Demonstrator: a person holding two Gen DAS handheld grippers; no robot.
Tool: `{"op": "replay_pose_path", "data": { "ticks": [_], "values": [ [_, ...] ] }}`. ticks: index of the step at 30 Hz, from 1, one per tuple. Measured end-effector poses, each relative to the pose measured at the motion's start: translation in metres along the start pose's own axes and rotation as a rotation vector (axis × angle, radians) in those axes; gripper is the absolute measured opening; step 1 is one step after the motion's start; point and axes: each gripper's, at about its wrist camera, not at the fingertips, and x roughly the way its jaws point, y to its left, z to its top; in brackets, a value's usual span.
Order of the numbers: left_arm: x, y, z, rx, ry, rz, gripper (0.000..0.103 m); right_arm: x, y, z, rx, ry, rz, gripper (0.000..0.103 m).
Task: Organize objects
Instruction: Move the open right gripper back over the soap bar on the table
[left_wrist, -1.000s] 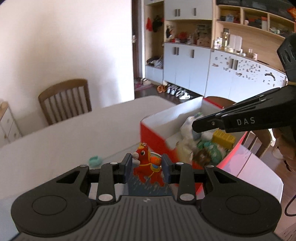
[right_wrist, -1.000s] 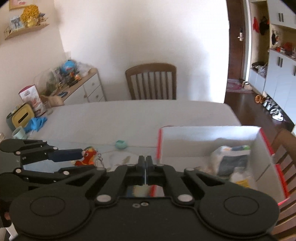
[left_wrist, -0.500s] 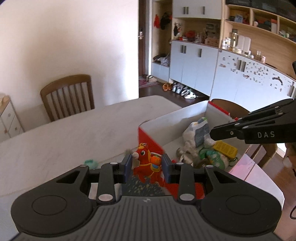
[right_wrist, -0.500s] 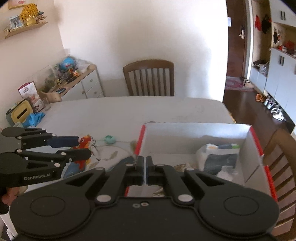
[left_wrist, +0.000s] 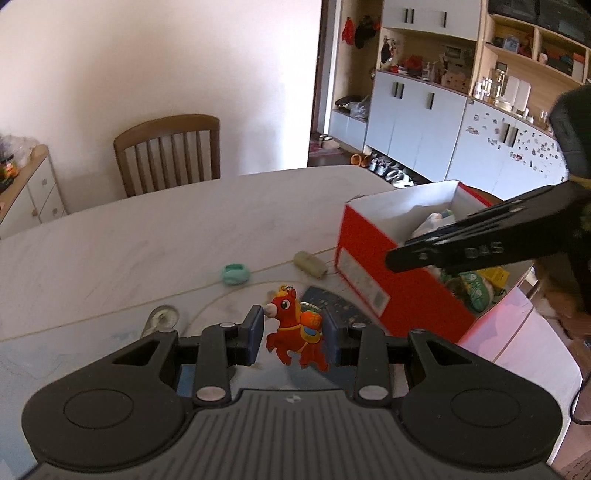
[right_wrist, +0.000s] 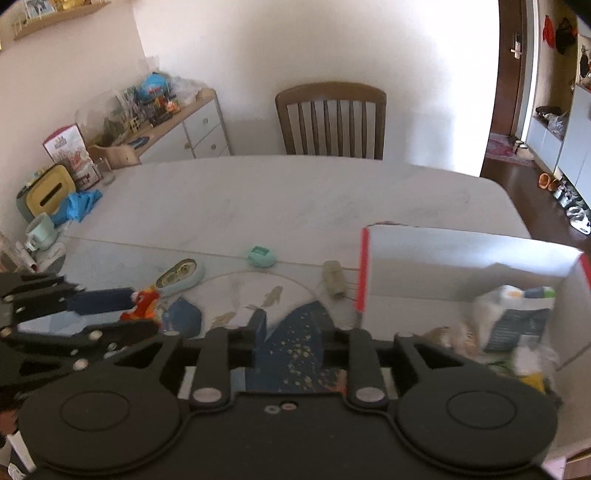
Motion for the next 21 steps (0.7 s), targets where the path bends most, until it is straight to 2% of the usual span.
{"op": "replay_pose_path", "data": {
  "ticks": [4, 6, 8, 13, 19, 21],
  "values": [
    [0.001, 0.017, -0.005, -0.017, 0.008, 0.000, 0.034, 0.031, 0.014, 0.008, 0.005, 0.008, -0.025, 0.044],
    [0.004, 0.025, -0.007, -0.024, 0.017, 0.000, 0.034, 0.046, 0.018, 0.013, 0.022, 0.010, -0.037, 0.056],
    [0.006, 0.032, -0.009, -0.026, 0.026, -0.001, 0.034, 0.061, 0.021, 0.018, 0.038, -0.002, -0.063, 0.061],
    [0.014, 0.046, -0.013, -0.039, 0.046, -0.007, 0.034, 0.101, 0.021, 0.027, 0.045, 0.015, -0.145, 0.064],
    [0.023, 0.054, -0.015, -0.052, 0.061, -0.016, 0.034, 0.125, 0.029, 0.031, -0.049, 0.002, -0.251, 0.067],
    [0.025, 0.056, -0.015, -0.059, 0.061, -0.018, 0.034, 0.128, 0.036, 0.031, -0.066, -0.001, -0.250, 0.065]
  ]
}}
